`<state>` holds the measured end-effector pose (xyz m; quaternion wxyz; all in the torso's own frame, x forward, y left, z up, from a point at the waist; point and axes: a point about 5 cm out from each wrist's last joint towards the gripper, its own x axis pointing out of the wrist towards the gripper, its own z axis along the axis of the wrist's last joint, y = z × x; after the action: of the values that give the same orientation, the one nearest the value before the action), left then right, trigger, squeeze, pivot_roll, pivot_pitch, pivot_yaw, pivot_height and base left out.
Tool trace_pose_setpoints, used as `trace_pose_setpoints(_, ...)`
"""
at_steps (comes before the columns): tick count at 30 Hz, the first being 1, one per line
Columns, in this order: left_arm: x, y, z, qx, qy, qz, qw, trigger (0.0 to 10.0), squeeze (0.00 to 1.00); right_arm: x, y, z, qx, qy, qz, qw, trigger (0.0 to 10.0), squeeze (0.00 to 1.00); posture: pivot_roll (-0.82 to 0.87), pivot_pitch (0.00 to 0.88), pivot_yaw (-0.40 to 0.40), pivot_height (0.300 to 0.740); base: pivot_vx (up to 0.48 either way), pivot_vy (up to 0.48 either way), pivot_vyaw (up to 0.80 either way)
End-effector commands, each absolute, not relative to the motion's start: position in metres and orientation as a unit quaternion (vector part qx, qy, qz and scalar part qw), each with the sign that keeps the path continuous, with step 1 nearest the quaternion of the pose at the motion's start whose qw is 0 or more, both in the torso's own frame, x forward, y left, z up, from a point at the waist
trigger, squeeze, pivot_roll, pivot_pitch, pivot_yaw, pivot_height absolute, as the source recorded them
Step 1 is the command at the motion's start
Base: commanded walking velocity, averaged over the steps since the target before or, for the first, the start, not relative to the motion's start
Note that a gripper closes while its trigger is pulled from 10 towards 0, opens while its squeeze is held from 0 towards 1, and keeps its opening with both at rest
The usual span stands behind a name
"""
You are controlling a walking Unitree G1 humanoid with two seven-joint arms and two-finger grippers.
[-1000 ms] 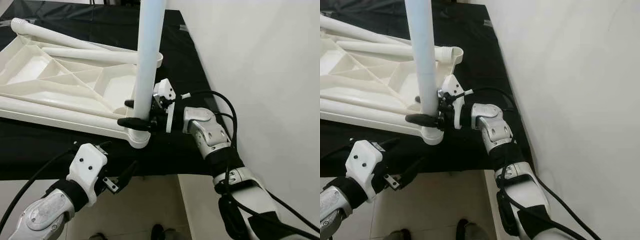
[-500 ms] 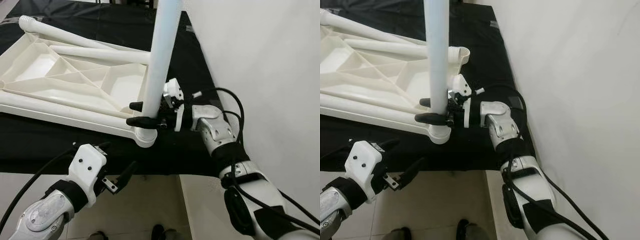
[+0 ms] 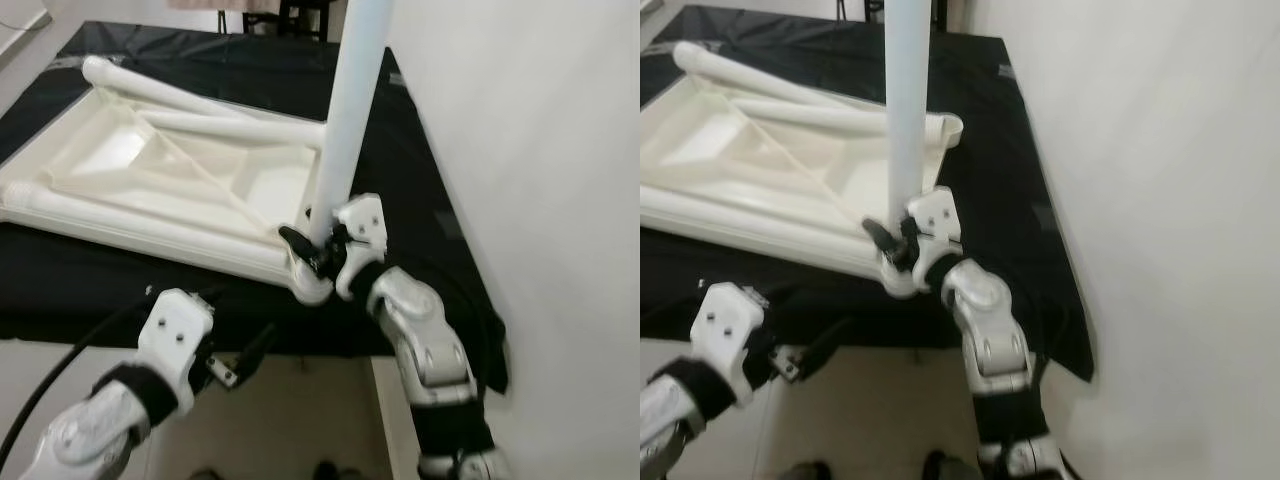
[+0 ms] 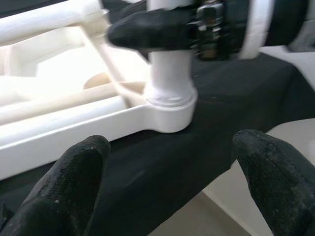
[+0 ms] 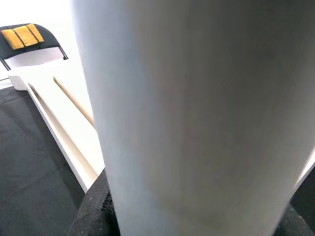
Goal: Building children table
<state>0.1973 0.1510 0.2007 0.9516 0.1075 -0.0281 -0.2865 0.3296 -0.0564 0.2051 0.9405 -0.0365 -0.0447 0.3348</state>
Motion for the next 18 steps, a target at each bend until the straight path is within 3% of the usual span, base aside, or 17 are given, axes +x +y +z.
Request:
trace_pose_setpoints(1,0.195,0.149,0.198,0.103,-0.022,-0.296,0.949,10.0,0.0,0.336,-0.072,0.161,-0.056,0.064,0.3,0.95,0.0,0.0,0.13,0.255,-0.15,0.74,0.0,0.0,0.0)
trace_pose_setpoints(2,0.195,0.15,0.198,0.104,-0.023,-0.294,0.95,10.0,0.0,0.34,-0.069,0.165,-0.062,0.063,0.303,0.949,10.0,0.0,0.14,0.248,-0.151,0.74,0.0,0.0,0.0)
trace_pose_setpoints(4,0.195,0.151,0.199,0.105,-0.024,-0.291,0.951,10.0,0.0,0.345,-0.066,0.172,-0.067,0.051,0.319,0.944,10.0,0.0,0.14,0.244,-0.149,0.74,0.0,0.0,0.0)
trace_pose_setpoints(5,0.196,0.152,0.199,0.107,-0.025,-0.289,0.951,10.0,0.0,0.349,-0.061,0.182,-0.058,0.032,0.354,0.933,10.0,0.73,0.14,0.237,-0.15,0.74,0.0,0.0,0.0)
trace_pose_setpoints(6,0.196,0.152,0.199,0.107,-0.025,-0.289,0.951,10.0,0.0,0.349,-0.061,0.182,-0.058,0.032,0.354,0.933,10.0,0.73,0.14,0.237,-0.15,0.74,0.0,0.0,0.0)
trace_pose_setpoints(7,0.196,0.152,0.199,0.107,-0.026,-0.288,0.951,10.0,0.0,0.349,-0.055,0.193,-0.04,0.019,0.391,0.919,10.0,1.0,0.15,0.233,-0.151,0.74,0.0,0.0,0.0)
trace_pose_setpoints(11,0.197,0.151,0.199,0.107,-0.027,-0.289,0.951,10.0,0.0,0.345,-0.046,0.208,-0.035,-0.013,0.463,0.886,10.0,1.0,0.15,0.226,-0.152,0.74,0.0,0.0,0.0)
trace_pose_setpoints(12,0.197,0.151,0.199,0.107,-0.027,-0.288,0.951,10.0,0.0,0.342,-0.044,0.215,-0.042,-0.029,0.51,0.859,10.0,0.82,0.16,0.22,-0.154,0.74,0.0,0.0,0.0)
trace_pose_setpoints(13,0.197,0.151,0.199,0.107,-0.027,-0.288,0.951,10.0,0.0,0.342,-0.044,0.215,-0.042,-0.029,0.51,0.859,10.0,0.82,0.16,0.22,-0.154,0.74,0.0,0.0,0.0)
trace_pose_setpoints(14,0.197,0.151,0.199,0.107,-0.028,-0.288,0.951,10.0,0.0,0.34,-0.044,0.22,-0.048,-0.039,0.54,0.839,10.0,0.0,0.16,0.22,-0.154,0.74,0.0,0.0,0.0)
trace_pose_setpoints(16,0.198,0.151,0.199,0.108,-0.029,-0.285,0.952,10.0,0.0,0.334,-0.043,0.23,-0.079,-0.06,0.625,0.774,10.0,0.0,0.17,0.217,-0.155,0.74,0.0,0.0,0.0)
trace_pose_setpoints(17,0.198,0.151,0.199,0.108,-0.029,-0.285,0.952,10.0,0.0,0.334,-0.043,0.23,-0.079,-0.06,0.625,0.774,10.0,0.0,0.17,0.217,-0.155,0.74,0.0,0.0,0.0)
trace_pose_setpoints(18,0.198,0.152,0.2,0.109,-0.03,-0.285,0.952,10.0,0.0,0.333,-0.043,0.233,-0.091,-0.067,0.647,0.754,10.0,0.0,0.17,0.216,-0.156,0.74,0.0,0.0,0.0)
